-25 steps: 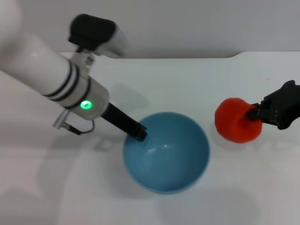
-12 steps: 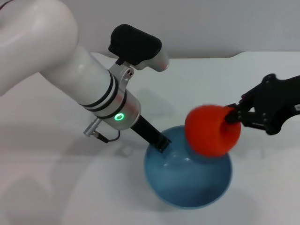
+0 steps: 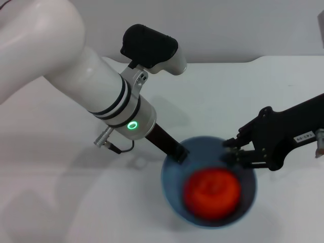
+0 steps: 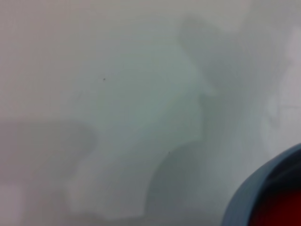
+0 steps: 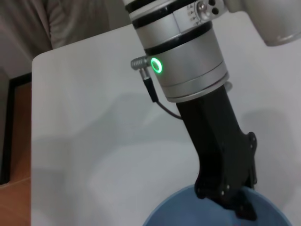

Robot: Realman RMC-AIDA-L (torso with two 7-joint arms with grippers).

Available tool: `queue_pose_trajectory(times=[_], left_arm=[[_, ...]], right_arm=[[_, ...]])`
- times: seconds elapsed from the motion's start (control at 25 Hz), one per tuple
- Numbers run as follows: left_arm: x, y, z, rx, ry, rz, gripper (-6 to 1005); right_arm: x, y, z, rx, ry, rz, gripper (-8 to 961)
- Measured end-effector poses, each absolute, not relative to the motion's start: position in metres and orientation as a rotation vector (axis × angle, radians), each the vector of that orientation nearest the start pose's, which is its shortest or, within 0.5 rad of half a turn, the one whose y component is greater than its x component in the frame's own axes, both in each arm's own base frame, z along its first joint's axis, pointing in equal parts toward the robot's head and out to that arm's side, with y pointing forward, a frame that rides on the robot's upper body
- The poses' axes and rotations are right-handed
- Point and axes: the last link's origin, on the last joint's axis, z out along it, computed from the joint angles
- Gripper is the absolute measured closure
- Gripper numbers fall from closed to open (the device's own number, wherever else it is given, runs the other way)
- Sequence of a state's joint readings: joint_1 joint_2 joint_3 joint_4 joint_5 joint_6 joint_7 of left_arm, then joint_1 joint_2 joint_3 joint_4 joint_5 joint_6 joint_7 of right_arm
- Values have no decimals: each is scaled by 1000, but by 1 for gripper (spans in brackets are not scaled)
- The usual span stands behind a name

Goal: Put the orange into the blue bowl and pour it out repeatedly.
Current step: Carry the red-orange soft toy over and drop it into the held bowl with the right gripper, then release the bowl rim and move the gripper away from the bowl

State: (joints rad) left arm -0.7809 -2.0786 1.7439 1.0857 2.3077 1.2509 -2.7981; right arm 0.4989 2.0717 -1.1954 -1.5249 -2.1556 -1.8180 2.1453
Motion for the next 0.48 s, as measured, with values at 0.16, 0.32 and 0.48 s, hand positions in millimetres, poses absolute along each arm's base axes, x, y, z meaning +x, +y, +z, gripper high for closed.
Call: queue_pose_trajectory(times=[0.16,0.32,0.48], left_arm=[[-122,352,-96,-2743,-993,368,1000],[-123,352,-96,-2741,-995,367,995],[-127,352,-99,-2732,-992,365,989]], right_arm=[[148,309,38,-3029,484,-16,782],[153,314,47,-2973,533,24,664],[179,327,73,-2776,707,138,539]])
